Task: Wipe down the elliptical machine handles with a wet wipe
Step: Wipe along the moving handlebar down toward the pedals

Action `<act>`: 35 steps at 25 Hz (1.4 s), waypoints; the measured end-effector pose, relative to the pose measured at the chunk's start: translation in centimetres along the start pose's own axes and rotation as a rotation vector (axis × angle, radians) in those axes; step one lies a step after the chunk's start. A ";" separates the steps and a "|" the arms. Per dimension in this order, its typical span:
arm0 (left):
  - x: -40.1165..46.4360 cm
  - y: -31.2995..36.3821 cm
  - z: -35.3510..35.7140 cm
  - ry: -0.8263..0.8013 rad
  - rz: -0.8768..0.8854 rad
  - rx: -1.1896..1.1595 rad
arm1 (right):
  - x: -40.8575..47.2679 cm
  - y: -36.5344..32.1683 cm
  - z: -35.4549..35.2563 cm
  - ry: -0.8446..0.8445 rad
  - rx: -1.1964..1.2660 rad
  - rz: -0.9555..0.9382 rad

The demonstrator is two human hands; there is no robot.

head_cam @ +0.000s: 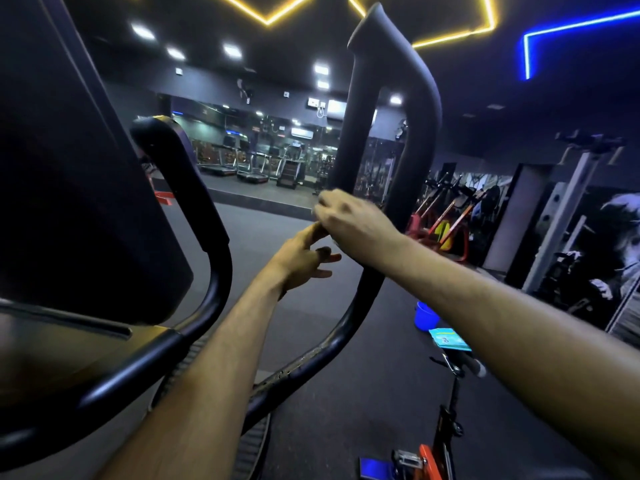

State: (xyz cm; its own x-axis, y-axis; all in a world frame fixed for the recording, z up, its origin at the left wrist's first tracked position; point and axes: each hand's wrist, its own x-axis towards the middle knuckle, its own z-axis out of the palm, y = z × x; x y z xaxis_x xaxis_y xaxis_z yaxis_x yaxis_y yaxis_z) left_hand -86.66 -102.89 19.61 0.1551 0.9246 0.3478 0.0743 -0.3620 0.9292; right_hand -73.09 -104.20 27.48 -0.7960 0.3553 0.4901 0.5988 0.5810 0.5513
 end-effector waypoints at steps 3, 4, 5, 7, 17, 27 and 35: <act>-0.6 -0.7 0.6 -0.027 -0.002 -0.017 | -2.3 1.0 3.3 0.069 0.114 -0.010; -0.7 -1.0 0.8 -0.034 0.006 -0.038 | -3.2 1.2 3.8 0.142 0.199 -0.003; -0.8 -1.3 1.1 -0.039 0.012 -0.061 | -4.0 1.2 3.8 0.240 0.289 0.041; -0.5 -1.7 1.3 -0.031 0.018 -0.083 | -4.9 1.1 3.1 0.523 0.398 0.255; -1.0 -1.8 2.0 -0.006 0.030 -0.139 | -3.3 -2.1 5.2 0.652 0.470 0.615; -0.8 -2.5 2.3 0.002 0.039 -0.195 | -3.1 0.5 1.0 0.204 0.180 0.588; -1.1 -2.6 2.6 0.007 0.046 -0.199 | -6.6 -2.4 4.0 0.103 0.053 0.650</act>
State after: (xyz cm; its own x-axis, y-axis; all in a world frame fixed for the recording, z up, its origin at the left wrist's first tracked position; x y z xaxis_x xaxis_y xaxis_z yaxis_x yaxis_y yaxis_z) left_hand -84.46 -103.22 16.47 0.1469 0.9086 0.3910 -0.1286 -0.3744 0.9183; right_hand -69.62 -105.05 20.19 -0.2594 0.5759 0.7753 0.9473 0.3078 0.0884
